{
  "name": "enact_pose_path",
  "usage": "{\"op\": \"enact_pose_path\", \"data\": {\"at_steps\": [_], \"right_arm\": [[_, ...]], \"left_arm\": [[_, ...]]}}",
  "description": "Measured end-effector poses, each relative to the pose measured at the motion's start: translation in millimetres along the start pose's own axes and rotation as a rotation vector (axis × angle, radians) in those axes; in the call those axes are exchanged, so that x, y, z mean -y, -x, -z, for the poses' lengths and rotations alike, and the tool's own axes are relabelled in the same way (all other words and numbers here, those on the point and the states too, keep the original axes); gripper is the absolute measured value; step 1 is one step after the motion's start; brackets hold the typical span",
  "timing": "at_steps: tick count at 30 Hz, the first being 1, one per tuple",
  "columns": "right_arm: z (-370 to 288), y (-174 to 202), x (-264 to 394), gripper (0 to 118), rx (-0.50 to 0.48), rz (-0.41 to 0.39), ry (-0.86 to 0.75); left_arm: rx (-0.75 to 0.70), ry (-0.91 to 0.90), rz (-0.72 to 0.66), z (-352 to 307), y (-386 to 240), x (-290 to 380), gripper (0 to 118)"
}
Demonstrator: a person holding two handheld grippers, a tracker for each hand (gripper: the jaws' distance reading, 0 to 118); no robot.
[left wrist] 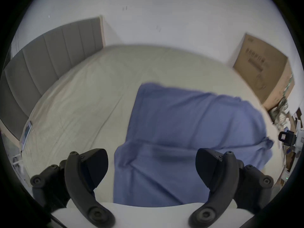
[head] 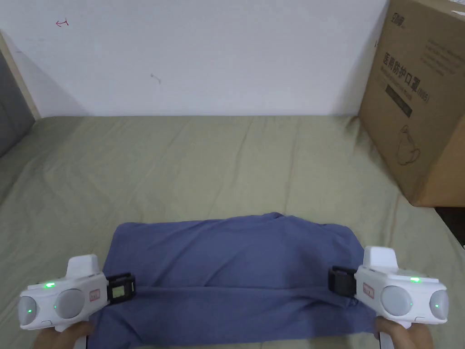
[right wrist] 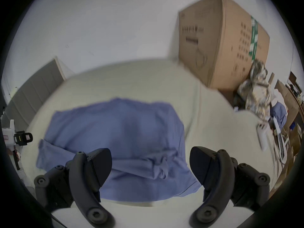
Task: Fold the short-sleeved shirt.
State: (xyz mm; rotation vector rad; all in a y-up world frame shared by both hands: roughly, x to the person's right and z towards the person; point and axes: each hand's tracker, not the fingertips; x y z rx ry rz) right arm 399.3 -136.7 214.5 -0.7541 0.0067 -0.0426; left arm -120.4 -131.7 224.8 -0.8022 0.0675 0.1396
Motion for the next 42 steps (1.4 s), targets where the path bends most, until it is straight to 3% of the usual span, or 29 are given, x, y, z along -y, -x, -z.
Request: {"op": "enact_pose_path", "data": {"at_steps": [9,11,12,14,15,16,17,24,35,36,40,42], "right_arm": [[-168.1,39.0,-17.8,99,-0.005,-0.107,-0.405],[-188.6,43.0,-11.2,93,0.021,-0.126,-0.448],[-197.5,44.7,-6.7,88,0.033,-0.128,-0.470],[-210.3,47.4,3.0,62,0.061,-0.136,-0.504],[-213.9,47.3,5.4,40,0.061,-0.138,-0.507],[-217.1,46.9,8.1,6,0.060,-0.139,-0.513],[-220.0,46.8,10.7,0,0.059,-0.137,-0.516],[-214.9,38.9,14.2,0,0.058,-0.122,-0.520],[-180.4,38.6,10.4,0,0.049,-0.108,-0.447],[-177.2,38.8,10.8,0,0.049,-0.110,-0.440],[-162.5,37.8,14.0,0,0.049,-0.113,-0.400],[-155.5,35.5,15.3,0,0.049,-0.109,-0.380]], "left_arm": [[0.026,-0.405,0.029,-138.4,-49.1,4.8,110],[0.012,-0.444,0.036,-156.7,-55.3,15.8,102],[0.012,-0.468,0.049,-164.6,-57.6,22.8,92],[0.002,-0.503,0.097,-175.3,-62.1,34.6,51],[-0.006,-0.506,0.130,-179.1,-64.0,39.1,24],[-0.014,-0.517,0.148,-182.6,-65.6,44.6,0],[-0.013,-0.525,0.148,-181.9,-65.4,49.0,0],[0.009,-0.442,0.118,-171.0,-46.8,54.7,0],[-0.020,0.075,-0.059,-46.7,18.7,48.9,2],[-0.021,0.103,-0.079,-38.4,22.7,50.2,10],[-0.055,0.182,-0.137,-14.3,33.8,58.6,107],[-0.069,0.204,-0.136,-6.3,34.7,63.5,109]]}}
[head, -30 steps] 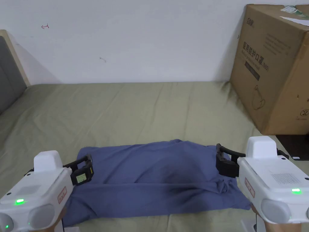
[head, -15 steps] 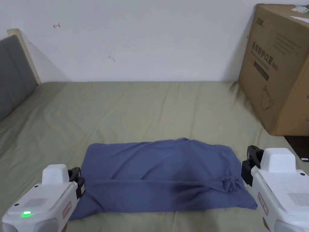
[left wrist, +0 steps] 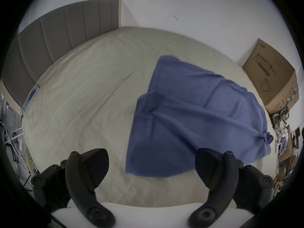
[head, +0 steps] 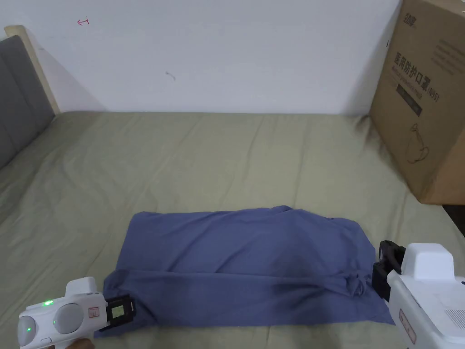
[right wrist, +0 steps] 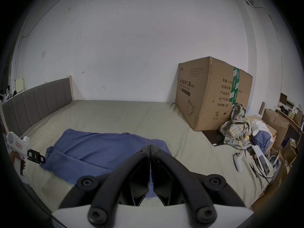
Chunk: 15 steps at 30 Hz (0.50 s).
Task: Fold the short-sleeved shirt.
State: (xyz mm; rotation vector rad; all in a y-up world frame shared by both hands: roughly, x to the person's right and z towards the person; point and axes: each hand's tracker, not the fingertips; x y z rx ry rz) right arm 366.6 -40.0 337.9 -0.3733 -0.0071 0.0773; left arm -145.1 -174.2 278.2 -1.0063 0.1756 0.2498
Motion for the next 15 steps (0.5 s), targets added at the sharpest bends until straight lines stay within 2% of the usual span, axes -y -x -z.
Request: {"op": "enact_pose_path", "data": {"at_steps": [2,3,4,5,6,7,9,11,14,15], "right_arm": [[5.0,-0.6,4.1,0,0.003,0.004,0.020],[7.6,-1.8,5.8,0,0.003,0.005,0.029],[10.2,-3.1,7.4,0,0.005,0.007,0.039],[13.1,-4.7,9.6,0,0.009,0.011,0.049],[16.2,-6.8,11.6,0,0.012,0.016,0.060],[21.2,-9.6,14.7,1,0.017,0.025,0.080],[33.4,-15.9,22.2,7,0.033,0.036,0.137],[51.3,-23.3,34.1,59,0.052,0.049,0.199],[94.0,-37.9,56.9,83,0.048,0.078,0.384],[104.0,-40.9,63.8,97,0.048,0.096,0.429]], "left_arm": [[-0.046,0.045,0.026,13.0,-1.9,2.6,105],[-0.062,0.054,0.036,16.6,-2.9,4.9,96],[-0.067,0.064,0.052,20.9,-4.6,7.1,75],[-0.065,0.070,0.063,24.7,-6.3,10.1,61],[-0.041,0.078,0.068,26.5,-6.9,13.3,58],[-0.041,0.045,0.080,24.5,-7.5,16.3,44],[-0.035,0.026,0.107,21.0,-10.9,15.4,4],[-0.006,-0.012,0.136,13.3,-14.1,13.5,3],[-0.004,-0.056,0.173,-0.8,-20.1,9.1,3],[-0.002,-0.065,0.177,-6.4,-19.7,6.5,3]]}}
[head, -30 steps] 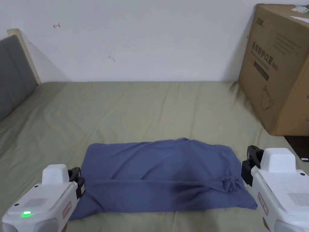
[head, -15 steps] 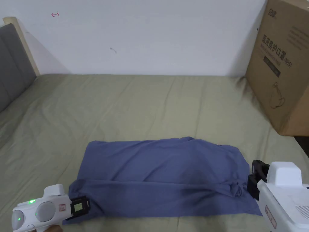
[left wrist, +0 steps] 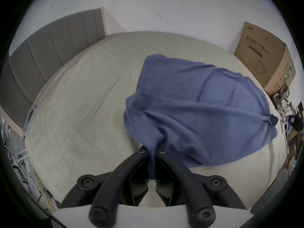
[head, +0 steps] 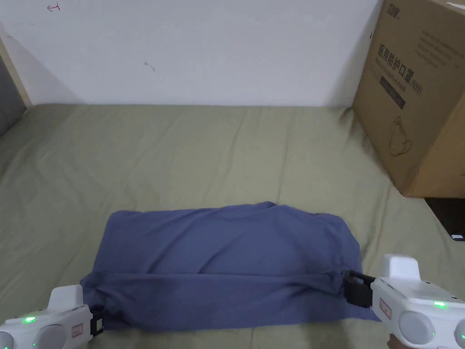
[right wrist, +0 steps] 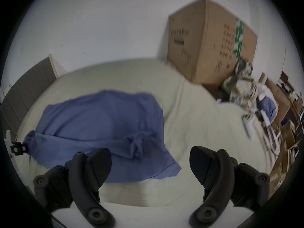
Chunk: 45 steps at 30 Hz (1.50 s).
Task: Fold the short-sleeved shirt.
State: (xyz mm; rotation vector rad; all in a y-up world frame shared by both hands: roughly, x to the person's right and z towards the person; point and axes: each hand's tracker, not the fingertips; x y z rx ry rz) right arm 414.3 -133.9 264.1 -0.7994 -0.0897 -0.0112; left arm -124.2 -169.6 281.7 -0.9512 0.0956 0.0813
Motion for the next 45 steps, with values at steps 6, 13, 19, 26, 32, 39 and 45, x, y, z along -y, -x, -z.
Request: {"op": "enact_pose_path", "data": {"at_steps": [6,13,19,26,32,39,45], "right_arm": [[75.6,-12.7,25.1,91,-0.015,0.069,0.229],[82.4,-11.4,32.6,7,-0.092,0.064,0.187],[35.9,-8.5,27.0,7,-0.080,0.040,0.110],[-14.1,-39.2,53.6,7,-0.112,0.079,0.083],[-35.6,-44.2,109.6,7,-0.133,0.158,0.147],[-15.2,-33.2,153.8,7,-0.099,0.193,0.248],[-47.9,-16.4,129.6,66,-0.019,0.107,0.206]], "left_arm": [[0.042,-0.030,-0.015,-14.2,5.6,-12.1,3],[0.043,-0.015,-0.029,-12.1,8.8,-5.6,3],[0.060,-0.040,-0.073,-27.7,20.1,-1.4,3],[0.064,-0.055,-0.121,-61.3,41.2,22.0,3],[0.065,0.008,-0.137,-64.6,52.9,72.1,3],[0.050,0.088,-0.160,-33.0,56.7,97.6,3],[0.013,0.080,-0.170,-52.6,44.1,82.7,36]]}}
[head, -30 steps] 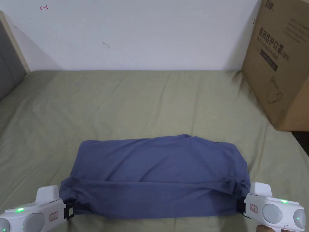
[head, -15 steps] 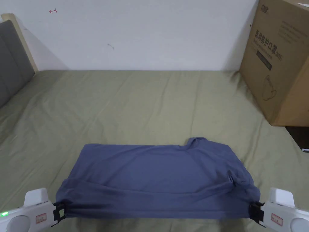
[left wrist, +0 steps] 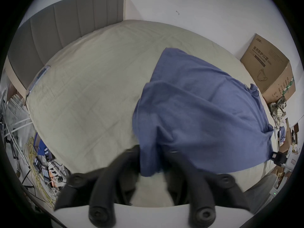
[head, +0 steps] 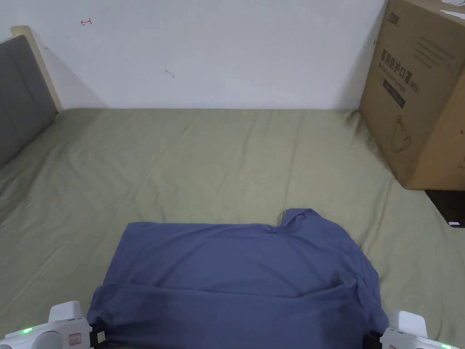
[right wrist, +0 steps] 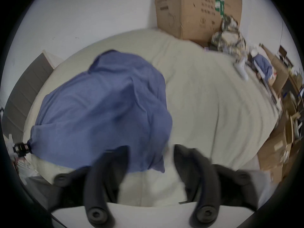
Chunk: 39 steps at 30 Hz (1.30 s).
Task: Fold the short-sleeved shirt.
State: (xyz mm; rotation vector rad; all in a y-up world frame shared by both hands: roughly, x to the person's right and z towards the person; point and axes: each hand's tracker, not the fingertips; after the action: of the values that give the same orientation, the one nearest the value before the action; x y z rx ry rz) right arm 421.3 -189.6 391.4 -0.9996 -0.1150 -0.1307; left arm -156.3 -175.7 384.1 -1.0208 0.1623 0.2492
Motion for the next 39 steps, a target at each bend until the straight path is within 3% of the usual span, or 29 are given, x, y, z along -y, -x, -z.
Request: {"op": "enact_pose_path", "data": {"at_steps": [1,2,4,11,16,18,19,21,22,23,24,25,33,39], "right_arm": [[-12.9,2.9,-5.8,86,0.001,-0.026,-0.038],[-27.3,5.4,-11.9,94,-0.025,-0.040,-0.096],[-57.3,12.7,-27.8,95,-0.036,-0.057,-0.193],[-159.6,49.6,-85.3,94,-0.061,-0.147,-0.590],[-188.9,74.4,-95.2,94,-0.021,-0.187,-0.757],[-190.4,79.7,-95.0,88,-0.015,-0.181,-0.789],[-191.2,82.0,-94.1,78,-0.012,-0.180,-0.797],[-189.2,84.4,-93.5,49,-0.012,-0.179,-0.811],[-188.8,85.9,-93.5,22,-0.011,-0.180,-0.814],[-188.3,87.4,-93.5,5,-0.011,-0.178,-0.816],[-187.0,88.9,-93.6,3,-0.009,-0.174,-0.820],[-184.1,87.6,-94.8,2,0.003,-0.171,-0.823],[-167.8,87.9,-112.1,0,-0.024,-0.163,-0.812],[-145.4,93.2,-136.7,0,-0.022,-0.173,-0.792]], "left_arm": [[0.010,-0.026,-0.003,-10.2,-2.8,-2.6,63],[0.060,-0.086,-0.019,-22.3,-5.8,-6.2,83],[0.116,-0.188,-0.027,-43.9,-15.1,-15.3,113],[0.169,-0.559,0.080,-133.4,-77.5,-55.5,113],[0.141,-0.762,0.130,-160.9,-111.1,-62.1,113],[0.127,-0.815,0.159,-165.3,-119.6,-59.1,108],[0.130,-0.831,0.169,-165.1,-122.0,-58.0,99],[0.131,-0.865,0.199,-164.9,-126.1,-53.2,71],[0.133,-0.864,0.203,-164.2,-127.0,-51.8,47],[0.136,-0.863,0.208,-162.2,-128.3,-52.4,26],[0.137,-0.859,0.207,-160.3,-129.0,-52.6,8],[0.136,-0.858,0.207,-158.4,-129.7,-52.2,0],[0.099,-0.746,0.223,-130.8,-120.0,-78.2,0],[0.112,-0.526,0.242,-75.0,-102.0,-139.6,0]]}}
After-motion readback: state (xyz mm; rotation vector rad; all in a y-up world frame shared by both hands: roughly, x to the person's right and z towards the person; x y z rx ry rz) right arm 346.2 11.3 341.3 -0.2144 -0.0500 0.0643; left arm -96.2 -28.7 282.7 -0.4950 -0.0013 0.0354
